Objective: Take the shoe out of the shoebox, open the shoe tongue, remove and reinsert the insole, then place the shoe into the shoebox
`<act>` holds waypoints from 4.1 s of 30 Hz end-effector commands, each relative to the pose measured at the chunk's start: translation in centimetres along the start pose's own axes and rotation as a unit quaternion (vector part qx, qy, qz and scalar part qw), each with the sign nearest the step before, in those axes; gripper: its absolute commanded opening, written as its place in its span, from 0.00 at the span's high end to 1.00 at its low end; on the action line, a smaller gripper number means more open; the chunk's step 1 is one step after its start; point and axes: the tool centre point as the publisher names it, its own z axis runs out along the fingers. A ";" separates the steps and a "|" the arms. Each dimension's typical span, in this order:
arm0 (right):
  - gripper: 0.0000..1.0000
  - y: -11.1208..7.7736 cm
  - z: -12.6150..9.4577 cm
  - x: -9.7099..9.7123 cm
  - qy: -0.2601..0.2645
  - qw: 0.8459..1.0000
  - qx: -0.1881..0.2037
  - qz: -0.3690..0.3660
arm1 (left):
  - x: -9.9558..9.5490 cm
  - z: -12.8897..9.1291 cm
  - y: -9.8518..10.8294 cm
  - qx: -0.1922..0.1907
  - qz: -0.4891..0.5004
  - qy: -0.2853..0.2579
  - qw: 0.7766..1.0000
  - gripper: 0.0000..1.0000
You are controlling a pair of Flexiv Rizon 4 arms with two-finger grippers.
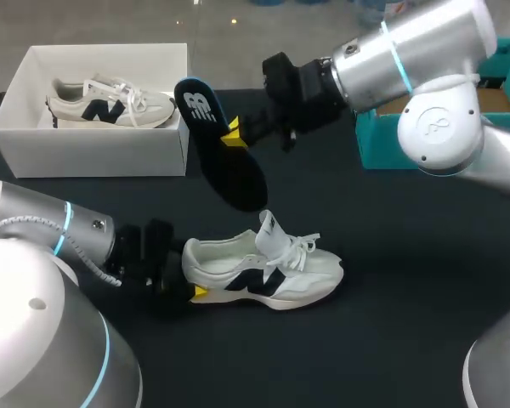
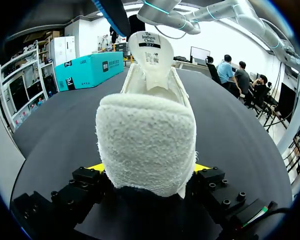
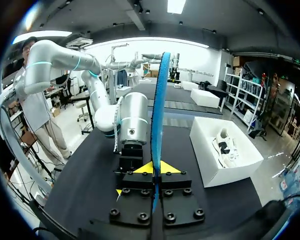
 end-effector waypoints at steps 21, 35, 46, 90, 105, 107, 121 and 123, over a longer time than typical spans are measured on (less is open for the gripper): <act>1.00 0.2 -12.0 6.4 0.017 0.989 -0.104 0.107 | 0.1 0.1 0.1 -0.001 0.000 -0.001 1.000 1.00; 1.00 -0.2 -13.8 9.6 0.055 0.965 -0.133 0.221 | 0.1 0.1 0.1 -0.001 0.000 -0.001 1.000 1.00; 1.00 -0.3 -13.9 11.4 0.059 0.958 -0.115 0.254 | 0.1 0.1 0.1 -0.001 0.000 -0.001 1.000 1.00; 1.00 -0.3 -14.8 13.0 0.015 0.965 -0.093 0.247 | 0.1 0.1 0.1 -0.001 0.000 -0.001 1.000 1.00; 1.00 -0.3 -14.8 13.0 0.015 0.965 -0.093 0.247 | 0.1 0.1 0.1 -0.001 0.000 -0.001 1.000 0.00; 1.00 -0.3 -14.8 13.0 0.015 0.965 -0.093 0.247 | 0.1 0.1 0.1 -0.001 0.000 -0.001 1.000 0.00; 1.00 -0.3 -14.8 13.0 0.015 0.965 -0.093 0.247 | -0.7 -1.0 0.9 -0.048 0.008 0.033 0.998 0.00; 1.00 -0.3 -14.8 13.0 0.015 0.965 -0.093 0.247 | -0.6 -1.2 0.8 -0.070 0.012 0.025 0.997 0.00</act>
